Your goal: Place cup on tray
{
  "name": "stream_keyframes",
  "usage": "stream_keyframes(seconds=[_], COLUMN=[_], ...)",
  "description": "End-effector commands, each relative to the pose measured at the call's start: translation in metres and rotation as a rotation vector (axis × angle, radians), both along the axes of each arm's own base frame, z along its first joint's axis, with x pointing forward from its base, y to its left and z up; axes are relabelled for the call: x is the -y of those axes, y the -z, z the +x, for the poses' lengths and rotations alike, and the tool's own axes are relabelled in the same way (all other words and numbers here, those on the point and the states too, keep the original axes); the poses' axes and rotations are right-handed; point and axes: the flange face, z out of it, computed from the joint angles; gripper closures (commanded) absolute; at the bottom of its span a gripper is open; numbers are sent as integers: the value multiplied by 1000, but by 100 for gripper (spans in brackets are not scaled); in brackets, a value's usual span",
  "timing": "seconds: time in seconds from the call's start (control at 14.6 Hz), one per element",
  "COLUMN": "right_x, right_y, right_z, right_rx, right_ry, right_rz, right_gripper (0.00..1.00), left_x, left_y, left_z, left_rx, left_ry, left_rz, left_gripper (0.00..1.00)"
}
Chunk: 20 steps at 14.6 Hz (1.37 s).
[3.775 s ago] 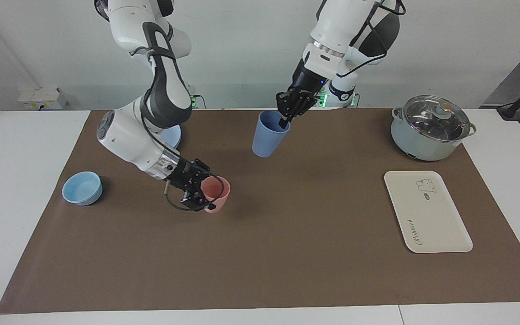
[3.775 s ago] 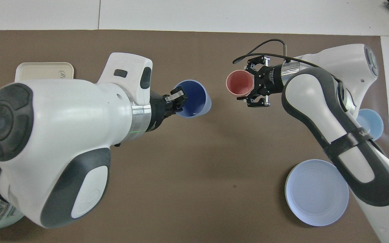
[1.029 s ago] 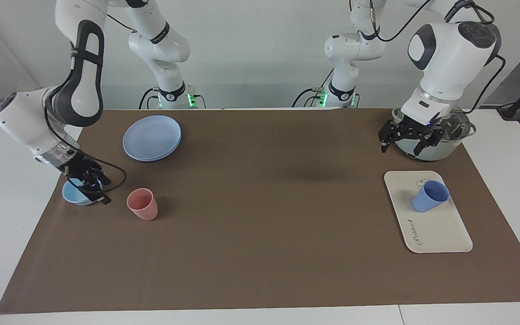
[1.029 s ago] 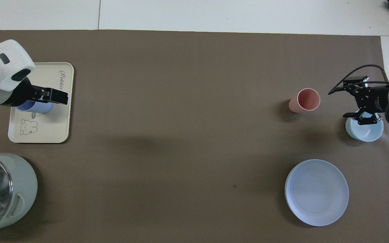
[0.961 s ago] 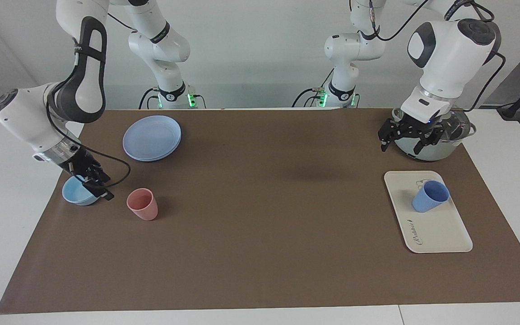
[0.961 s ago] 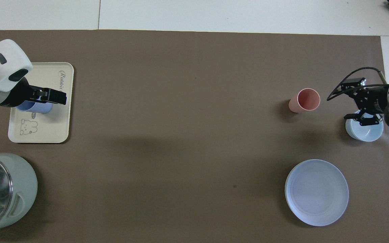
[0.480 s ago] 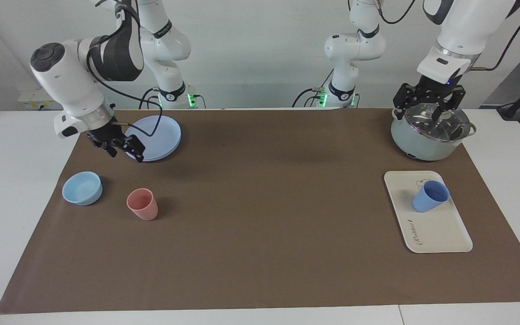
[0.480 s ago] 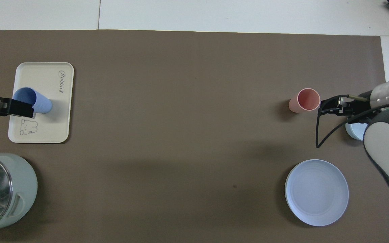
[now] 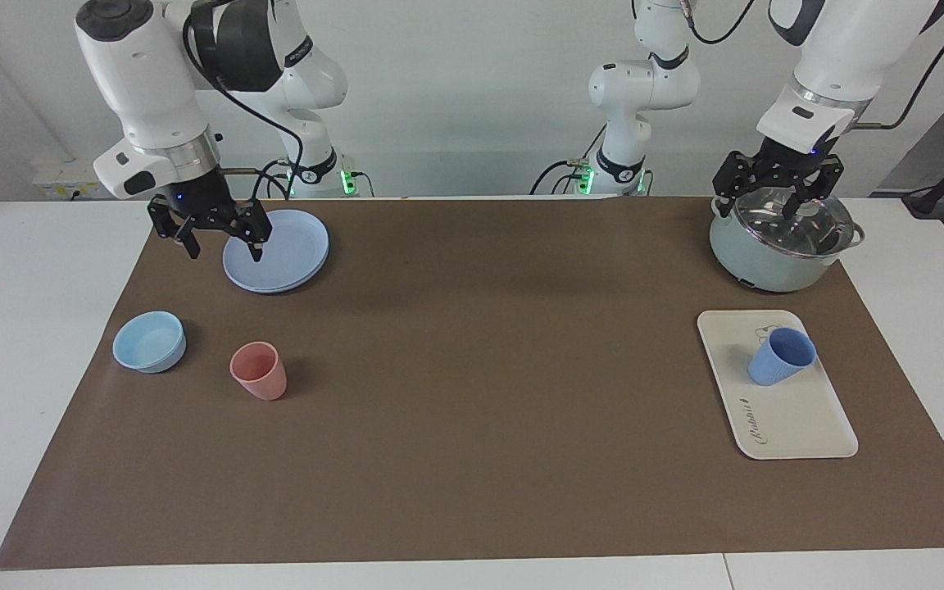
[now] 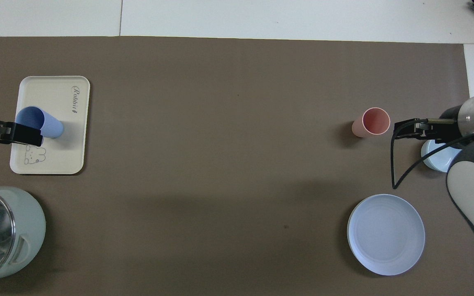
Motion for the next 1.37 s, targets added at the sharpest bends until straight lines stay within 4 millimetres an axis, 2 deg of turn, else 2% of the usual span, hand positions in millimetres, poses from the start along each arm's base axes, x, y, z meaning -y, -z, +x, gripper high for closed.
stream_keyframes(seconds=[0.0, 0.14, 0.27, 0.48, 0.62, 0.82, 0.89, 1.3], right_x=[0, -5, -3, -1, 0, 14, 11, 7], right_y=[-29, -51, -48, -44, -44, -57, -60, -59], right_z=[12, 8, 8, 6, 6, 3, 2, -1], right_rx=[-18, -21, -23, -28, -28, -2, 4, -16], right_ry=[-24, -31, -24, -12, -9, 11, 6, 4], right_rz=[-24, -28, -14, -8, -8, -6, -4, 55], right_gripper=[1, 1, 1, 1, 1, 1, 1, 1], left_x=[-4, -11, -13, -14, -13, -13, -7, -10], left_y=[-10, -8, -1, -2, 7, 8, 12, 10], left_z=[8, 8, 6, 9, 24, 24, 22, 20], left_rx=[21, 21, 14, 9, -23, -17, -21, -12], left_ry=[-11, 6, 19, 19, 19, 23, 23, 25], left_rz=[-29, -27, -25, -24, -20, 5, 5, 5], left_gripper=[0, 0, 0, 0, 0, 0, 0, 0])
